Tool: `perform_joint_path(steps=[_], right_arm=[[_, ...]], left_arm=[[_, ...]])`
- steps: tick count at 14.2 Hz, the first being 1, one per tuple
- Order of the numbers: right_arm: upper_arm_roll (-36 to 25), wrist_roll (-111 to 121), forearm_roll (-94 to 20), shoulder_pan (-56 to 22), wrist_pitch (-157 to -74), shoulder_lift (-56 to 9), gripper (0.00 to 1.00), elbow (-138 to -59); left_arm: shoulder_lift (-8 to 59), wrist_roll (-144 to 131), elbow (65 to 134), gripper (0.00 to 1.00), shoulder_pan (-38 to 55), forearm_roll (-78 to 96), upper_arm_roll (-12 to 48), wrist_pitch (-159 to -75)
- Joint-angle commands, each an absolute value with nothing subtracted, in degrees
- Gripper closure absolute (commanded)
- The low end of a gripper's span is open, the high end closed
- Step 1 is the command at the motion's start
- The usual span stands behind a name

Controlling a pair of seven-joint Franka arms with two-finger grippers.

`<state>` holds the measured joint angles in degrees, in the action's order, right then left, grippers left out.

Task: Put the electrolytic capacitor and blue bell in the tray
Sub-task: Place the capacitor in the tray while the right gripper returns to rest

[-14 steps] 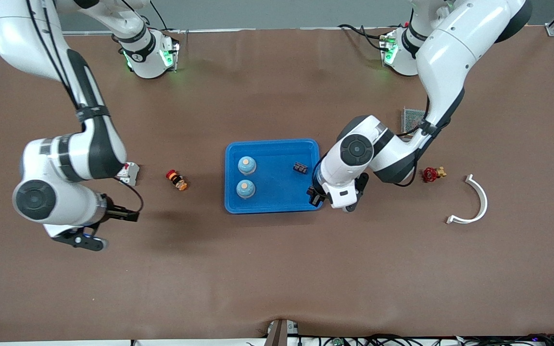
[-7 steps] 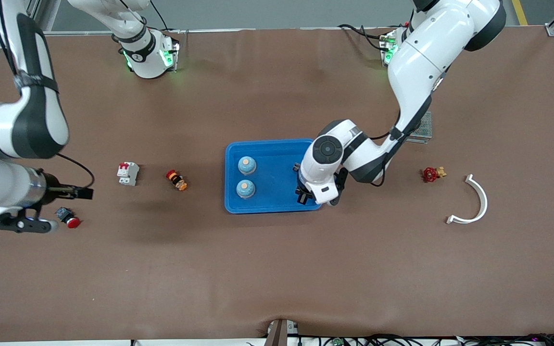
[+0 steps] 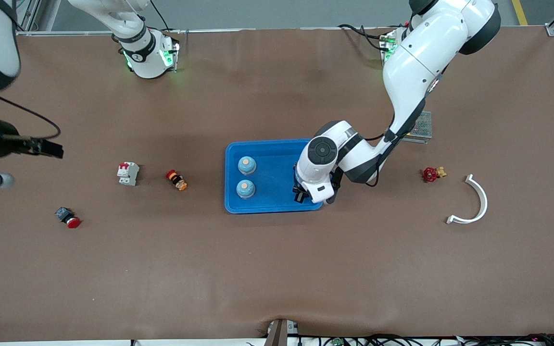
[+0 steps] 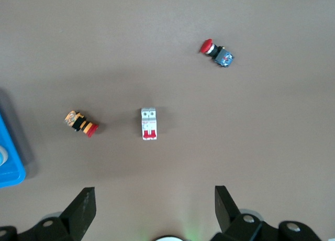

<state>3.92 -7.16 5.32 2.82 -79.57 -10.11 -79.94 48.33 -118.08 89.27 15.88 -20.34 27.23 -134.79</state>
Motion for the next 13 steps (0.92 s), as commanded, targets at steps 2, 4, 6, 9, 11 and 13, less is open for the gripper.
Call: perform_joint_path(steps=[2,4,6,9,11,13], right_arm=[[4.7,-6.4,4.1,4.4,-76.7,-2.4,0.00,-81.6],[4.4,-6.5,4.2,4.5,-75.7,-0.1,0.00,-81.5],[2.4,-6.3,4.2,4.1,-75.8,0.8,0.00,-81.2],[0.8,-6.3,4.1,3.9,-77.2,1.3,0.00,-79.9],[0.4,-6.2,2.9,3.5,-79.5,1.2,0.00,-78.8],[0.3,-6.2,1.6,3.5,-82.5,0.8,0.00,-78.7]], left_arm=[[47.9,-118.0,87.9,0.00,16.6,-20.8,26.5,-134.8],[46.4,-117.7,87.8,0.00,16.2,-21.4,26.5,-134.2],[44.9,-117.5,87.8,0.00,15.6,-23.1,26.5,-134.2],[42.4,-116.8,87.5,0.00,15.4,-26.2,26.5,-132.7],[40.5,-113.6,87.4,0.00,14.3,-26.4,26.6,-130.5],[38.3,-109.4,87.4,0.00,13.4,-26.3,26.8,-127.5]])
